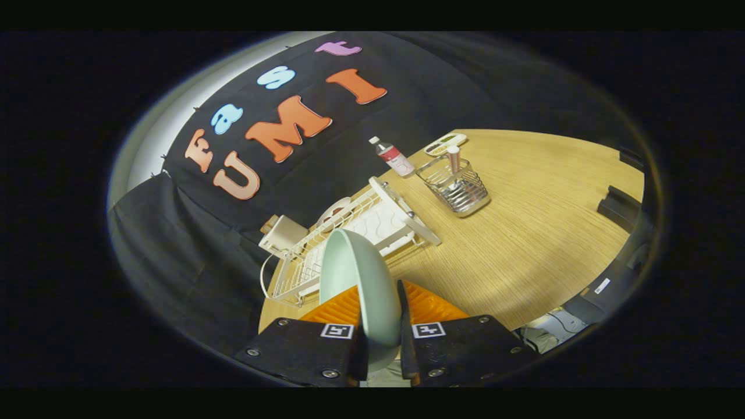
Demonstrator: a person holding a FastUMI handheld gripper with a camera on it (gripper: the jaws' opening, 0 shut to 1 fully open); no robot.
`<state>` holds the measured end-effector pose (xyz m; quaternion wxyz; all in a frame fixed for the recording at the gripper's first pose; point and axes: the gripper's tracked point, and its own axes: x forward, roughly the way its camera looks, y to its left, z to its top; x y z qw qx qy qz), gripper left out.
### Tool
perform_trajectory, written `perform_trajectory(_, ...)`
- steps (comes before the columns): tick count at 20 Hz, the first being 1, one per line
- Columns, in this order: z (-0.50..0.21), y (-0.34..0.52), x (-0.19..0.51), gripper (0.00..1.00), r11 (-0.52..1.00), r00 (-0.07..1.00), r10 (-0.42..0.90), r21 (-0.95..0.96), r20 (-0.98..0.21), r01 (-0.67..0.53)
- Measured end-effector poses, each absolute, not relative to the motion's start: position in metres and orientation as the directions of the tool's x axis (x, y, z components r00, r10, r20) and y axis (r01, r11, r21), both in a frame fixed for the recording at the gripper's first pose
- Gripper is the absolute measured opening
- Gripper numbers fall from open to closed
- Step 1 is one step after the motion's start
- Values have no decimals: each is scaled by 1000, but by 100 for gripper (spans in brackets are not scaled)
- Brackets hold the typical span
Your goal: Take the plate from the dish rack, then take the spoon from the basket and place it into the plate.
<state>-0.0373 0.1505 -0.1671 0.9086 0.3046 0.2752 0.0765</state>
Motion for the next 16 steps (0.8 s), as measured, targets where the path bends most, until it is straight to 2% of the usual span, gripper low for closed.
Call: perform_trajectory(16, -218, 178, -29, 25, 731, 769, 355, 670, -532, 126)
